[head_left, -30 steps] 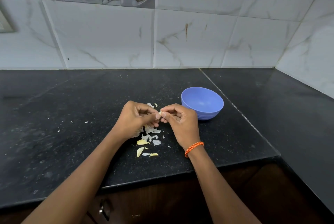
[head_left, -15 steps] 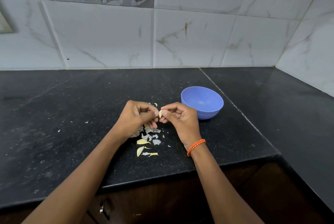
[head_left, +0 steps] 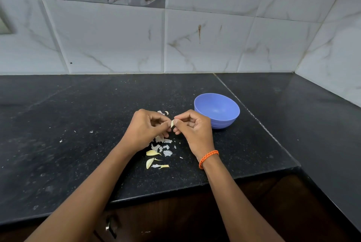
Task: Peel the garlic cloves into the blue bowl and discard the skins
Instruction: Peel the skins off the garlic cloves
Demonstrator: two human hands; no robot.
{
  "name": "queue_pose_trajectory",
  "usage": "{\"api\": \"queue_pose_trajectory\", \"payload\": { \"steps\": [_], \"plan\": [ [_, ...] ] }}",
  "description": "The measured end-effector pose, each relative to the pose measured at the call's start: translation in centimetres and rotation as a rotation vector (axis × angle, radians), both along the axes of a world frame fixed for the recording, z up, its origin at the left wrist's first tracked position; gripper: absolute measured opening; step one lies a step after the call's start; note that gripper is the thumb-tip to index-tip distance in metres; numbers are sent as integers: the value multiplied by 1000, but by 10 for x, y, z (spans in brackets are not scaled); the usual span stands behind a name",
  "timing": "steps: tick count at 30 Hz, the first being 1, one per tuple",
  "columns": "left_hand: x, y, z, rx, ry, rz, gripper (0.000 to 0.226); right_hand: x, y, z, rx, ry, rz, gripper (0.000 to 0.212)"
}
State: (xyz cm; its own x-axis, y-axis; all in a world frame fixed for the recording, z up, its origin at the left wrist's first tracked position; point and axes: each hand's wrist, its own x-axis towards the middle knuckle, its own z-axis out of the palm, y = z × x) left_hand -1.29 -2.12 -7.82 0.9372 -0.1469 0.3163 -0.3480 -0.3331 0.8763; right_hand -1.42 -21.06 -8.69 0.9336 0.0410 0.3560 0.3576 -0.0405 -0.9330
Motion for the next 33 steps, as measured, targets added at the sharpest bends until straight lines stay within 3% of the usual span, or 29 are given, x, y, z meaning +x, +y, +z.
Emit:
{"api": "queue_pose_trajectory", "payload": {
  "steps": [10, 15, 25, 33],
  "plan": [
    [-2, -4, 2, 58, -105, 70, 20, -2, 1, 3, 1, -19, 30, 5],
    [-2, -5, 3, 10, -85, 48, 14, -1, 0, 3, 29, -7, 3, 6],
    [-9, -3, 9, 141, -102, 59, 16, -2, 4, -1, -142, -72, -68, 4],
    [-9, -3, 9, 134, -109, 62, 15, -2, 3, 0, -131, -71, -41, 5]
  ]
}}
